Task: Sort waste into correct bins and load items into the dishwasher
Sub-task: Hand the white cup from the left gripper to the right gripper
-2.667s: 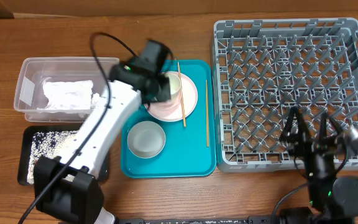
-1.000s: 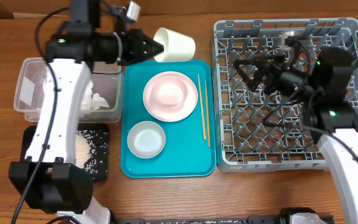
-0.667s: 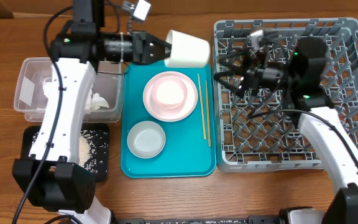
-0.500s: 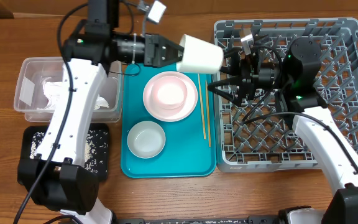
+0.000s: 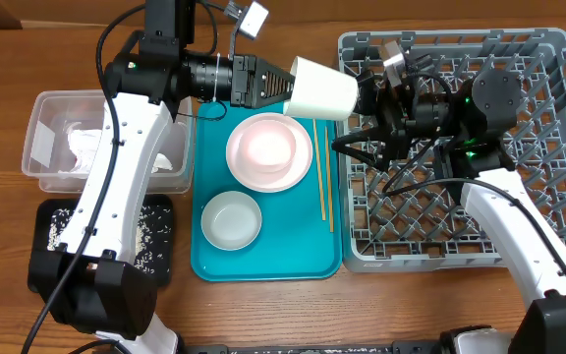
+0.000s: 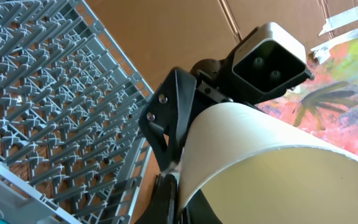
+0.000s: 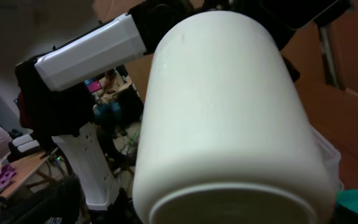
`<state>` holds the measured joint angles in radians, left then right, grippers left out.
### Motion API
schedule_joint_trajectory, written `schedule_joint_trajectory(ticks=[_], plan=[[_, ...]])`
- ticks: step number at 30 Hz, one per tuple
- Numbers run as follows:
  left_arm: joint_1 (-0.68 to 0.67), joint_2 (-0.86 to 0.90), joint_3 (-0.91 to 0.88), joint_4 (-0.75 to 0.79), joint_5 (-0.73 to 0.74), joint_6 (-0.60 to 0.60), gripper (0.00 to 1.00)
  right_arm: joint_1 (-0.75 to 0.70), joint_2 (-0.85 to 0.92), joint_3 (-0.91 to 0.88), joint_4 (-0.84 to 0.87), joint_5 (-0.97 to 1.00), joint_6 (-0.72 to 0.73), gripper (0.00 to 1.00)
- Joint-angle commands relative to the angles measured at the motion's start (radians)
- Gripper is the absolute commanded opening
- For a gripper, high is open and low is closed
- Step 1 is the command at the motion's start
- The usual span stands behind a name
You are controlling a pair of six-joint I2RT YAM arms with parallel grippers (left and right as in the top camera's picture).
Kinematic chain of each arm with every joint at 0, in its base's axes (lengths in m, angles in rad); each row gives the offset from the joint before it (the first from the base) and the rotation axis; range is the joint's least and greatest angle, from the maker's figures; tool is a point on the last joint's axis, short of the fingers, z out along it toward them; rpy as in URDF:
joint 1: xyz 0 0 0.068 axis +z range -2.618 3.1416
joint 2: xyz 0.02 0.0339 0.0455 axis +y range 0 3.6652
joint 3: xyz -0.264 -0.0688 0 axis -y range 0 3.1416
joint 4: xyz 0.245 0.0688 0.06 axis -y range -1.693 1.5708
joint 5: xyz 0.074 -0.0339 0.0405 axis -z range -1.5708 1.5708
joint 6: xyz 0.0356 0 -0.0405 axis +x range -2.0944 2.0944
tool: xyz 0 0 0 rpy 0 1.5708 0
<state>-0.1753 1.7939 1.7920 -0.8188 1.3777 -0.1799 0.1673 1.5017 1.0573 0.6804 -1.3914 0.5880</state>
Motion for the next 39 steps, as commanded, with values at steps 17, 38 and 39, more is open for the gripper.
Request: schedule_joint_trajectory(ticks=[17,38,39], plan=[[0.004,0.011,0.006,-0.006,0.035,0.016,0.04,0.004,-0.007,0.018,0.003,0.225,0.015,0.98],[0.012,0.011,0.006,0.055,0.024,0.019,0.31,0.004,-0.007,0.017,-0.071,0.22,0.015,0.72],[0.015,0.011,0.006,0.065,0.024,0.019,0.32,0.003,-0.007,0.017,-0.085,0.222,0.014,0.72]])
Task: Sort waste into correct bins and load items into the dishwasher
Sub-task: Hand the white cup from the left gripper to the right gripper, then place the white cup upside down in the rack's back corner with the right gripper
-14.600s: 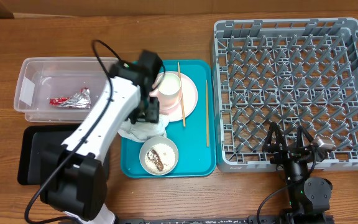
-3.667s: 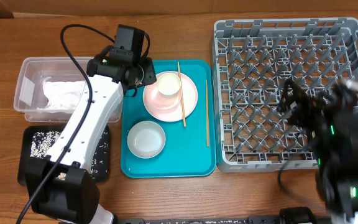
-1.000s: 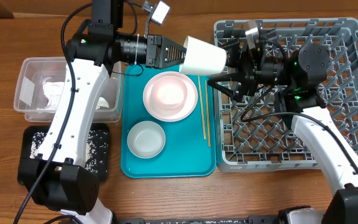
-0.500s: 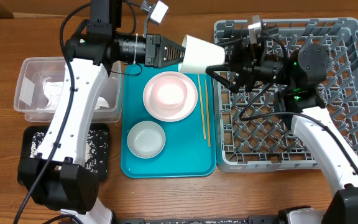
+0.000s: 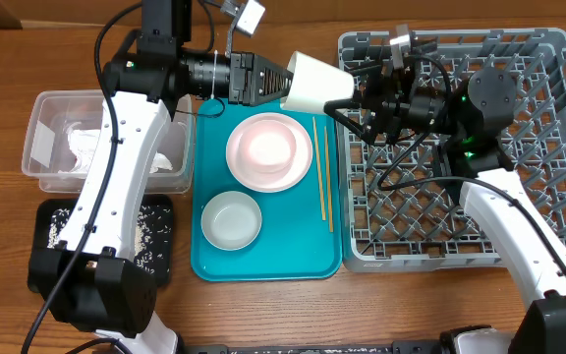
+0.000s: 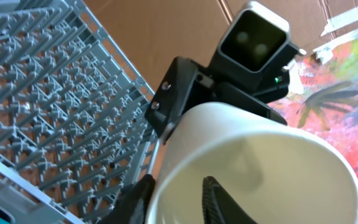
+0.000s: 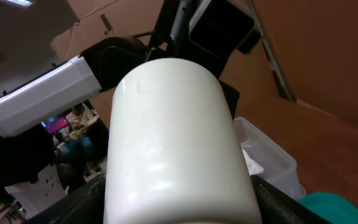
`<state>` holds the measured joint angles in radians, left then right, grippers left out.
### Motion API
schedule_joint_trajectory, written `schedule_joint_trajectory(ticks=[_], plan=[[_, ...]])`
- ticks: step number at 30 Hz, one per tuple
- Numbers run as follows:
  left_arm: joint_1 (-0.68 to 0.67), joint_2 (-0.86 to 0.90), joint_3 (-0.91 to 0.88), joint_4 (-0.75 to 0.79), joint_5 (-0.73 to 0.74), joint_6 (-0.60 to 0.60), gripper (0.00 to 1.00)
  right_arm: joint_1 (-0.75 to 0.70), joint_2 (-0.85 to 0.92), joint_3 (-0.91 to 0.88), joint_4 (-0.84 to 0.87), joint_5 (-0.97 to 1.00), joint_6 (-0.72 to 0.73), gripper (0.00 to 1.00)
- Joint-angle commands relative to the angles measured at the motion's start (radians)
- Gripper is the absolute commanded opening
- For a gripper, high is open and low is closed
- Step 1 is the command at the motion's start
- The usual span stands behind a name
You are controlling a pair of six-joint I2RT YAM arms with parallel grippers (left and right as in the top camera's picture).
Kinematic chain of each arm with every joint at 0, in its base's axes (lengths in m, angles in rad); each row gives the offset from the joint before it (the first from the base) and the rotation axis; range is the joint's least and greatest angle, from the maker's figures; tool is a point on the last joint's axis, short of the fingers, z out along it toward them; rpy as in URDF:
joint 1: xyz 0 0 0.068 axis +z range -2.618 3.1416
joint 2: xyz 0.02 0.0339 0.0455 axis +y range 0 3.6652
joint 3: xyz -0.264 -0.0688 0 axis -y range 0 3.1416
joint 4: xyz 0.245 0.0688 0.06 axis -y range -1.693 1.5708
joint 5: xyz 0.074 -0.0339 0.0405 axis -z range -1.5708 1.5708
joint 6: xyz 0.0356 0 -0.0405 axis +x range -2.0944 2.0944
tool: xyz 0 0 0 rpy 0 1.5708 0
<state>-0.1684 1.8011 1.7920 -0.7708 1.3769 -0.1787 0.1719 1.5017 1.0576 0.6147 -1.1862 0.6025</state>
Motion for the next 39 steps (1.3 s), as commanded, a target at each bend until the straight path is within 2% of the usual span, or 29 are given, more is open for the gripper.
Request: schedule_joint_trajectory(ticks=[1,3,7,10,14,19,22,26,30,33,39], plan=[[0.014,0.003,0.006,0.024,0.02,0.016,0.34,-0.005,-0.007,0.017,-0.027,0.019,0.0,0.72],[0.029,0.003,0.006,0.026,-0.043,0.01,0.39,-0.013,-0.007,0.017,-0.026,0.019,0.001,0.71],[0.083,0.003,0.006,-0.019,-0.298,0.006,0.59,-0.035,-0.007,0.017,-0.039,0.023,0.046,0.68],[0.11,0.003,0.006,-0.04,-0.396,-0.002,0.61,-0.039,-0.007,0.017,-0.056,0.024,0.05,0.66],[0.131,0.003,0.006,-0.041,-0.444,-0.002,0.62,-0.039,-0.007,0.017,-0.08,0.074,0.05,0.65],[0.143,0.003,0.006,-0.082,-0.529,-0.001,0.61,-0.071,-0.007,0.02,-0.232,0.265,0.008,0.63],[0.143,0.003,0.006,-0.13,-0.612,0.0,0.61,-0.091,-0.007,0.063,-0.405,0.509,-0.058,0.62],[0.142,0.003,0.006,-0.193,-0.719,0.0,0.61,-0.077,-0.007,0.246,-0.782,0.86,-0.217,0.63],[0.142,0.003,0.006,-0.222,-0.803,-0.001,0.6,-0.022,-0.007,0.388,-1.022,1.197,-0.309,0.62],[0.142,0.003,0.006,-0.229,-0.831,-0.001,0.58,0.008,-0.006,0.402,-1.076,1.316,-0.323,0.62],[0.141,0.003,0.006,-0.243,-0.831,-0.001,0.57,0.018,0.081,0.402,-1.085,1.336,-0.349,0.61]])
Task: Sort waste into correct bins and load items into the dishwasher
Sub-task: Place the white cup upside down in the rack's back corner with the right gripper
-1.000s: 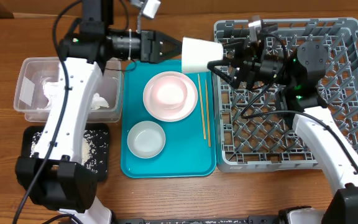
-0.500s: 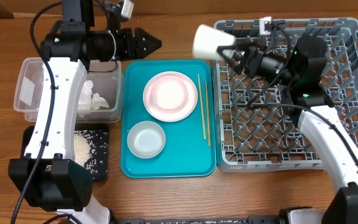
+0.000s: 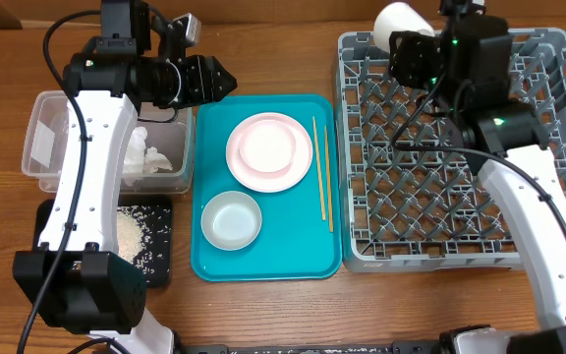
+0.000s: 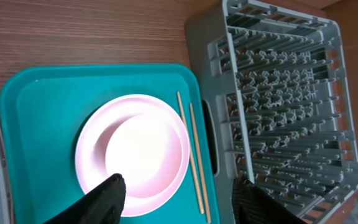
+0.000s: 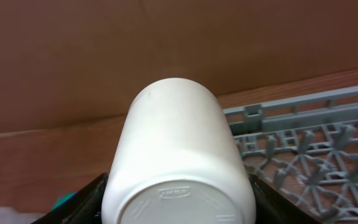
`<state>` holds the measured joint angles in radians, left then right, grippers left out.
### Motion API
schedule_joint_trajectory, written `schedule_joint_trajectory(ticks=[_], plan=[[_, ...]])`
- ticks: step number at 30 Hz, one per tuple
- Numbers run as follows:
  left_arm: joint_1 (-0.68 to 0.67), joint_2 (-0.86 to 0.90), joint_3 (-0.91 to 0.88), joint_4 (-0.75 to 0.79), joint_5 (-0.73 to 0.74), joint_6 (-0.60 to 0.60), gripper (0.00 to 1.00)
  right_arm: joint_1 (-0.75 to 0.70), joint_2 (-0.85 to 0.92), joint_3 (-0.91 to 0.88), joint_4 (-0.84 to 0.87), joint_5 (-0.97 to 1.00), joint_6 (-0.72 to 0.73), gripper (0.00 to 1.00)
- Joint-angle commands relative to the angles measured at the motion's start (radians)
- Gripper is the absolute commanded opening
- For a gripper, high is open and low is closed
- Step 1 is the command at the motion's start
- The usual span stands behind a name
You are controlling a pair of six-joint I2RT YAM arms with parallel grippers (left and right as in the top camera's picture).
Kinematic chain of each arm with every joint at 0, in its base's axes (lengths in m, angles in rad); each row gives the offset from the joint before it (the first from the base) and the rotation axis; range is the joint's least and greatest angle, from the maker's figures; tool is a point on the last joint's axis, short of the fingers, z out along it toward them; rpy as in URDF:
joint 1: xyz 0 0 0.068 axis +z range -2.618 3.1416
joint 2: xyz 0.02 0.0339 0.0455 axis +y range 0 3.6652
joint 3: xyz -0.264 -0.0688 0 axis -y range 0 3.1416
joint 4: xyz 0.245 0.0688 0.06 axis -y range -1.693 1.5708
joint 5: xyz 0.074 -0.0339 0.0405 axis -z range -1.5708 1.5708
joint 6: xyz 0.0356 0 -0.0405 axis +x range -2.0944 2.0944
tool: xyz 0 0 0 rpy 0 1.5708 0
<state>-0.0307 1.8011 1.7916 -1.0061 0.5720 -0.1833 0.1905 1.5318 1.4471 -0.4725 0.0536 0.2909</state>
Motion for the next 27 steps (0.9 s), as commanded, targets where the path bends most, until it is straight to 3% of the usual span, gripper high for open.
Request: schedule_joint_trajectory(ticks=[1,14,27], plan=[[0.003,0.003,0.006,-0.013,-0.026,0.004,0.57,-0.001,0.071,0.013,0.0,0.104,-0.037,0.61],[-0.01,0.003,0.005,-0.036,-0.06,0.004,0.57,0.0,0.298,0.013,0.139,0.103,-0.103,0.58],[-0.038,0.003,0.005,-0.036,-0.086,0.004,0.57,-0.001,0.346,0.011,0.163,0.174,-0.113,0.55]])
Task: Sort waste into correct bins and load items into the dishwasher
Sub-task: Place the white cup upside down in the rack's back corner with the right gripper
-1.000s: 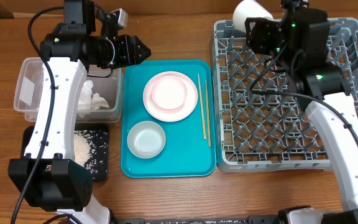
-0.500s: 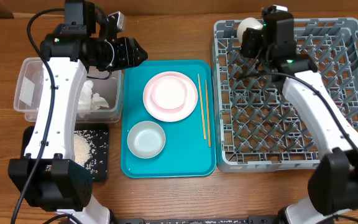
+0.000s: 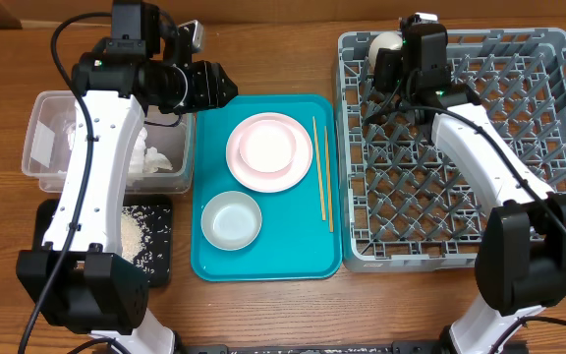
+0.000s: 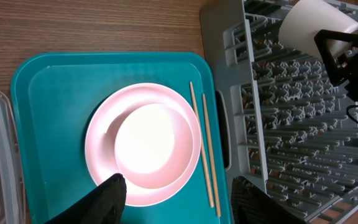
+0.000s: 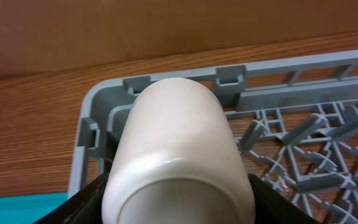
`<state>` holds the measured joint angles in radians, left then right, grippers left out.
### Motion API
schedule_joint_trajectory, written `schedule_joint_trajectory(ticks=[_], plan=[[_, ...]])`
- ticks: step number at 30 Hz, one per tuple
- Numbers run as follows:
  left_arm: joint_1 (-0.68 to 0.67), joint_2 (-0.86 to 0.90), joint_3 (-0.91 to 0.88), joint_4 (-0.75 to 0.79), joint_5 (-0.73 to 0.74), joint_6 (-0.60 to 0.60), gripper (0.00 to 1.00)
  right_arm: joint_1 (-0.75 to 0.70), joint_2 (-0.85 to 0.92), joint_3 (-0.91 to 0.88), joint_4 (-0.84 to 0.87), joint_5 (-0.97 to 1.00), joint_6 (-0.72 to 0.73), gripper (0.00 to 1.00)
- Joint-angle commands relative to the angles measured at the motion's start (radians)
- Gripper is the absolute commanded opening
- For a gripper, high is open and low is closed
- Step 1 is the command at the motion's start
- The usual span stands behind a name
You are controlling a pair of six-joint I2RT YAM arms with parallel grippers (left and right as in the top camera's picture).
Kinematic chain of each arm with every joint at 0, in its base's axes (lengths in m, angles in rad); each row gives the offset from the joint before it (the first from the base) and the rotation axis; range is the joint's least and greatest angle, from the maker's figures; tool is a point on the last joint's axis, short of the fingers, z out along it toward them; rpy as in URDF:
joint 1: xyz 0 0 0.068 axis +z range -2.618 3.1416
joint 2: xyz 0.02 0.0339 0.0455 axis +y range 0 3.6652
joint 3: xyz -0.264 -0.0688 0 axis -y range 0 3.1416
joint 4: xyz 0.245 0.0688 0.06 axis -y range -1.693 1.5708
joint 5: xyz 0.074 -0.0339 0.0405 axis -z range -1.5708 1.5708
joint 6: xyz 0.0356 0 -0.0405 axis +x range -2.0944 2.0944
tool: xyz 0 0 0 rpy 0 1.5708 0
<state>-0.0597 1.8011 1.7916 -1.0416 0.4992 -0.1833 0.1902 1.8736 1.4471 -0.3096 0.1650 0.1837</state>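
A white cup [image 3: 383, 46] lies on its side at the far left corner of the grey dishwasher rack [image 3: 519, 147], with my right gripper [image 3: 397, 59] shut on its base end. The right wrist view is filled by the cup [image 5: 178, 143] between the fingers, against the rack's corner wall [image 5: 92, 124]. My left gripper [image 3: 219, 84] hangs open above the far left of the teal tray [image 3: 312, 258]. Below it lie a pink plate with a pink bowl [image 4: 145, 143] on it and two chopsticks [image 4: 202, 146]. A pale bowl [image 3: 232, 219] sits nearer on the tray.
A clear bin [image 3: 52, 138] holding crumpled tissue stands left of the tray. A black bin [image 3: 150, 236] with white grains sits in front of it, partly under the left arm. The rack's prongs cover its whole floor.
My right gripper has moved the cup from above the rack's far left corner down against that corner. The left gripper stays open over the tray, shifted slightly.
First my left gripper held the cup by its rim in the air between tray and rack, with the right gripper at its base. Then both were still at the cup. Later the left was open by the tray and the right carried the cup to the rack's corner.
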Motion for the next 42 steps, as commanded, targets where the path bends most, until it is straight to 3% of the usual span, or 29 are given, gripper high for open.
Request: schedule_joint_trajectory(ticks=[1,12,21,35,42], plan=[[-0.009,0.003,0.005,-0.001,-0.013,0.004,0.57,0.0,0.005,0.011,0.002,0.071,-0.006,0.55],[-0.009,0.003,0.005,-0.009,-0.013,0.004,0.56,0.0,-0.002,0.029,0.007,0.108,-0.005,0.55],[-0.009,0.003,0.005,-0.026,-0.013,0.004,0.56,0.0,-0.05,0.189,-0.281,0.076,0.034,0.5],[-0.014,0.003,0.005,-0.029,-0.013,0.004,0.56,-0.002,0.089,0.154,-0.296,0.018,0.032,0.51],[-0.014,0.003,0.005,-0.028,-0.013,0.004,0.56,-0.003,0.088,0.16,-0.245,0.019,0.023,0.88]])
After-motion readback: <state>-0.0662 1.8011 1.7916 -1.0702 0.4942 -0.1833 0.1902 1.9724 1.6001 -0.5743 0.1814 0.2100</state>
